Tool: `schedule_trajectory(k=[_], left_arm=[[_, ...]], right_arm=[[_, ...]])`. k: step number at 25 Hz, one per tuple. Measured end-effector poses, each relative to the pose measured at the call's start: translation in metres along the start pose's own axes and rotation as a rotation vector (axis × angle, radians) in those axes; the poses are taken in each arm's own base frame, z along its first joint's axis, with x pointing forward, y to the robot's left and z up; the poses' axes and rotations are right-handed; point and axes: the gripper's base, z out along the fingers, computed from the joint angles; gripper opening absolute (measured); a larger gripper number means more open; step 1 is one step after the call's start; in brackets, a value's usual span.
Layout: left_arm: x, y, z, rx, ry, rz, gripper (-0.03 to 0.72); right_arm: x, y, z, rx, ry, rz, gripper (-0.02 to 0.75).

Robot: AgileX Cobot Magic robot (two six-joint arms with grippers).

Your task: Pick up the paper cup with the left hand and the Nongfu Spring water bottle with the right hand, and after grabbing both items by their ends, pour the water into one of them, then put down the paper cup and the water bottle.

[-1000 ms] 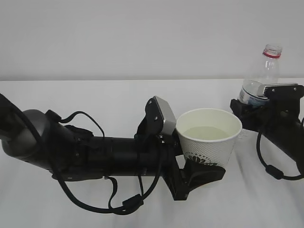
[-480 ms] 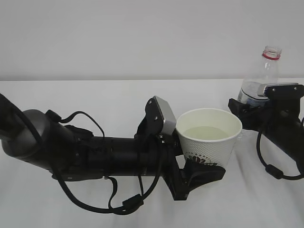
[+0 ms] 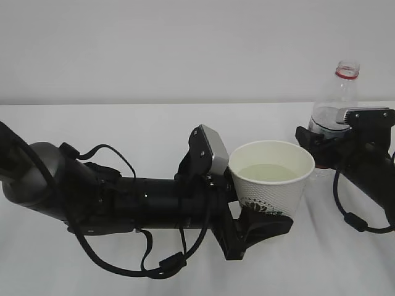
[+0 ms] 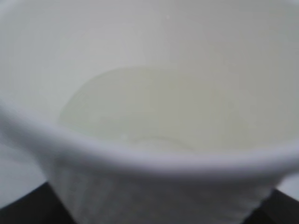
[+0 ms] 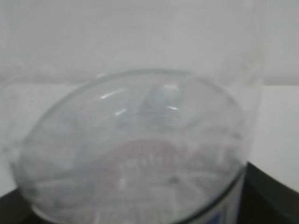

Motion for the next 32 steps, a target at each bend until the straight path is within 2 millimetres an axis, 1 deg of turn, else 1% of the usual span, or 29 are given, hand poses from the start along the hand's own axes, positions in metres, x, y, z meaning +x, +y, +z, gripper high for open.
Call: schedule_trajectory(k=[5, 10, 15, 18, 21, 26, 32], left_arm=[[0.0, 0.0, 0.0, 0.0, 0.0, 0.0, 0.518], [0.0, 0.0, 0.0, 0.0, 0.0, 0.0, 0.518], [0.0, 0.0, 0.0, 0.0, 0.0, 0.0, 0.518], [0.0, 0.0, 0.0, 0.001, -0.002, 0.0, 0.518], [0.0, 0.0, 0.0, 0.001, -0.002, 0.0, 0.518], [0.0, 0.0, 0.0, 0.001, -0.002, 0.0, 0.517], [0.0, 0.0, 0.0, 0.001, -0.002, 0.0, 0.517]], right_arm=[[0.0, 0.001, 0.0, -0.014, 0.001, 0.005, 0.608], [-0.012, 0.003, -0.002, -0.021, -0.036, -0.001, 0.609], [-0.017, 0.004, -0.003, -0.029, -0.049, -0.006, 0.609], [-0.015, 0.004, -0.007, -0.031, -0.04, -0.006, 0.609], [-0.012, 0.005, -0.016, -0.031, -0.019, -0.004, 0.609], [-0.017, 0.007, -0.03, -0.033, -0.02, -0.005, 0.61], [-0.015, 0.008, -0.036, -0.037, -0.01, -0.005, 0.613]])
